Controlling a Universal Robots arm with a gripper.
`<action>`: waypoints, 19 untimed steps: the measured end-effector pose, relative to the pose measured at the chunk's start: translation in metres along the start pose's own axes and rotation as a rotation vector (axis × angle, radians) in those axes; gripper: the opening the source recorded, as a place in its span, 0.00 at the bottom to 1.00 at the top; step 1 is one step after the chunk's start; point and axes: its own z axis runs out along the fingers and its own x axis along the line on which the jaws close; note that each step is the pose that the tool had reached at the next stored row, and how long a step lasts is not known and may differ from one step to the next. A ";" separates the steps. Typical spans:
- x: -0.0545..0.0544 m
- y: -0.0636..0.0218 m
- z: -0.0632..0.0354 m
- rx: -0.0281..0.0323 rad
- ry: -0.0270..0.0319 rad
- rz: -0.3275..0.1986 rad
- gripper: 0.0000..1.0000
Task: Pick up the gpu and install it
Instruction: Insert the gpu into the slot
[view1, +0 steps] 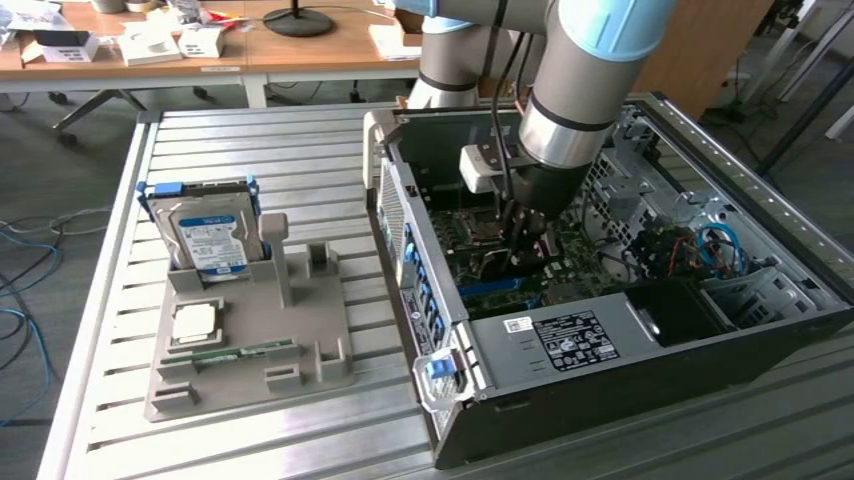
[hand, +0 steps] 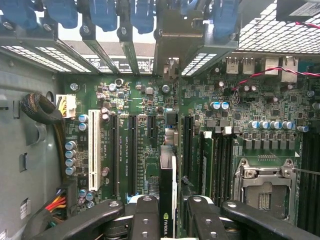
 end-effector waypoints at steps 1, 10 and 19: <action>0.000 0.0000 0.0001 0.0000 -0.0001 0.000 0.26; -0.001 0.0006 0.0003 0.0001 0.0000 0.000 0.26; -0.001 0.0013 0.0005 0.0001 0.0001 0.000 0.26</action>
